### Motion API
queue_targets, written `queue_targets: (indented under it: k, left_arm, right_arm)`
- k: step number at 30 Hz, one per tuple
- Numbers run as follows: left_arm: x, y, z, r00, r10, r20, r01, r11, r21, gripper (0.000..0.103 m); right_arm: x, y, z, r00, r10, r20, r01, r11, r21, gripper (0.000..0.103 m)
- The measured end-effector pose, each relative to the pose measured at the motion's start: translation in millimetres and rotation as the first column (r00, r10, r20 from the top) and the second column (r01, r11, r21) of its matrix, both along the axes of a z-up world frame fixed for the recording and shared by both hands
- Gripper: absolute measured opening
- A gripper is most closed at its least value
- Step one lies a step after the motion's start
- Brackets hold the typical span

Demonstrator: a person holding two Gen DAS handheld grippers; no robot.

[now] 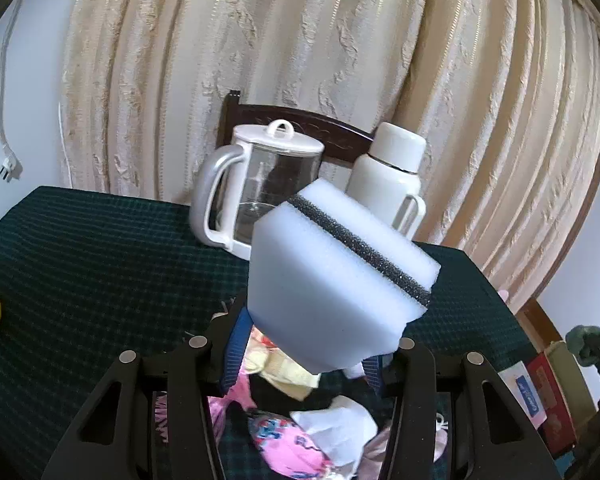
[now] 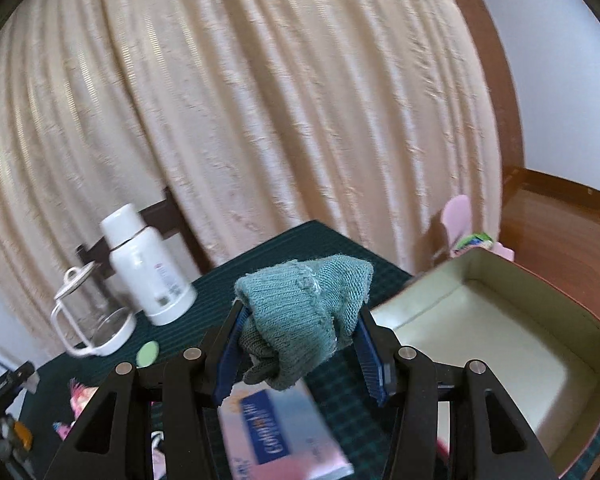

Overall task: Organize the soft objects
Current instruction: 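Carry the green sock into the red tin box and open the right gripper while the left carries the sponge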

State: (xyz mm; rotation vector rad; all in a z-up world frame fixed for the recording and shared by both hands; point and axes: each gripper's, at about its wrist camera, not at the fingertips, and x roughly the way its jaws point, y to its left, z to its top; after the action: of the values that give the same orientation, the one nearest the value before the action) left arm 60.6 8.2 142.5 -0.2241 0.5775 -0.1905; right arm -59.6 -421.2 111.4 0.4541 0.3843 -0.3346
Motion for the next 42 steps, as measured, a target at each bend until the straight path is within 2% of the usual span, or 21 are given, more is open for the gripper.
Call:
queue_targets:
  k: [10, 16, 17, 23, 32, 39, 42]
  left_arm:
    - [-2.4, -30.7, 2.2, 0.999, -0.043, -0.013, 0.043, 0.999, 0.015, 0.050]
    - [-3.3, -48.7, 3.9, 0.998, -0.064, -0.013, 0.064, 0.998, 0.026, 0.050]
    - [-3.1, -52.4, 4.0, 0.998, -0.068, -0.015, 0.068, 0.997, 0.027, 0.050]
    - [-2.7, -73.8, 7.3, 0.996, -0.094, -0.014, 0.094, 0.995, 0.043, 0.050]
    - [3.7, -119.7, 14.1, 0.988, -0.155, -0.005, 0.155, 0.986, 0.060, 0.050]
    - [-0.9, -174.8, 11.7, 0.969, -0.245, -0.018, 0.246, 0.967, 0.072, 0.050]
    - [-4.2, -199.1, 12.9, 0.958, -0.285, -0.014, 0.285, 0.955, 0.083, 0.050]
  right_arm:
    - [-15.1, -38.1, -21.2, 0.994, -0.092, -0.052, 0.095, 0.994, 0.056, 0.057]
    - [-27.1, -55.8, -30.5, 0.986, -0.147, -0.072, 0.153, 0.985, 0.078, 0.073]
    - [-28.8, -57.4, -30.4, 0.986, -0.153, -0.071, 0.158, 0.985, 0.076, 0.073]
    - [-47.9, -64.8, -30.3, 0.982, -0.180, -0.058, 0.183, 0.982, 0.056, 0.073]
    - [-77.8, -60.8, -27.6, 0.978, -0.208, -0.016, 0.207, 0.978, -0.030, 0.074]
    - [-93.2, -59.4, -26.4, 0.978, -0.210, 0.006, 0.209, 0.973, -0.097, 0.075]
    - [-99.8, -63.9, -29.5, 0.977, -0.214, 0.010, 0.214, 0.973, -0.086, 0.075]
